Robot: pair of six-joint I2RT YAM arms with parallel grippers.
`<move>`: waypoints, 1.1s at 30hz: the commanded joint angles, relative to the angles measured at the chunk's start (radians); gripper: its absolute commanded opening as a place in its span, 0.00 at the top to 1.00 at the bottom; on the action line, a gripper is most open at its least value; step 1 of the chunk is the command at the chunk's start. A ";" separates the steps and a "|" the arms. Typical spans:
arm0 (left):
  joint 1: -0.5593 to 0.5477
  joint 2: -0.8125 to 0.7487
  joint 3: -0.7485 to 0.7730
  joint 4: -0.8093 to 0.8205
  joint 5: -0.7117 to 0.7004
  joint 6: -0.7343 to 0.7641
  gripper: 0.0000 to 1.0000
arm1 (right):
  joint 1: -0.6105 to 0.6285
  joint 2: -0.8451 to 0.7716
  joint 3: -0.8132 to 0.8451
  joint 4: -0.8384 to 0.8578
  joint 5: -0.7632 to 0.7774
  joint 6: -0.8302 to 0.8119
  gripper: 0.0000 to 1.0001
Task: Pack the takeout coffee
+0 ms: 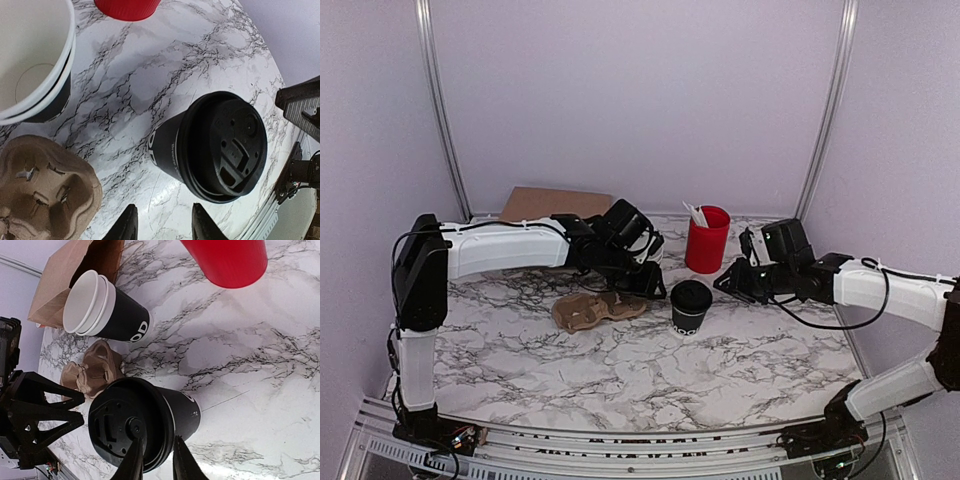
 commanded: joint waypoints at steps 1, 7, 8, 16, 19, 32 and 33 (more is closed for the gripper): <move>0.000 -0.053 -0.044 0.043 0.019 -0.021 0.62 | -0.024 0.048 0.032 0.001 -0.075 -0.082 0.79; -0.019 -0.039 -0.041 0.053 0.024 -0.035 0.62 | -0.029 0.071 0.031 0.001 -0.086 -0.101 0.80; -0.020 -0.036 -0.040 0.055 0.024 -0.037 0.62 | -0.031 0.069 0.029 0.001 -0.086 -0.102 0.80; -0.023 -0.007 -0.012 0.063 0.030 -0.039 0.62 | -0.034 0.072 0.024 0.000 -0.088 -0.106 0.80; -0.025 0.006 0.002 0.062 0.033 -0.040 0.62 | -0.034 0.072 0.021 0.003 -0.085 -0.106 0.80; -0.030 0.042 0.028 0.063 0.040 -0.042 0.62 | -0.033 0.081 0.005 0.007 -0.076 -0.092 0.80; -0.030 0.045 0.028 0.062 0.042 -0.042 0.62 | -0.034 0.083 0.004 0.006 -0.075 -0.092 0.81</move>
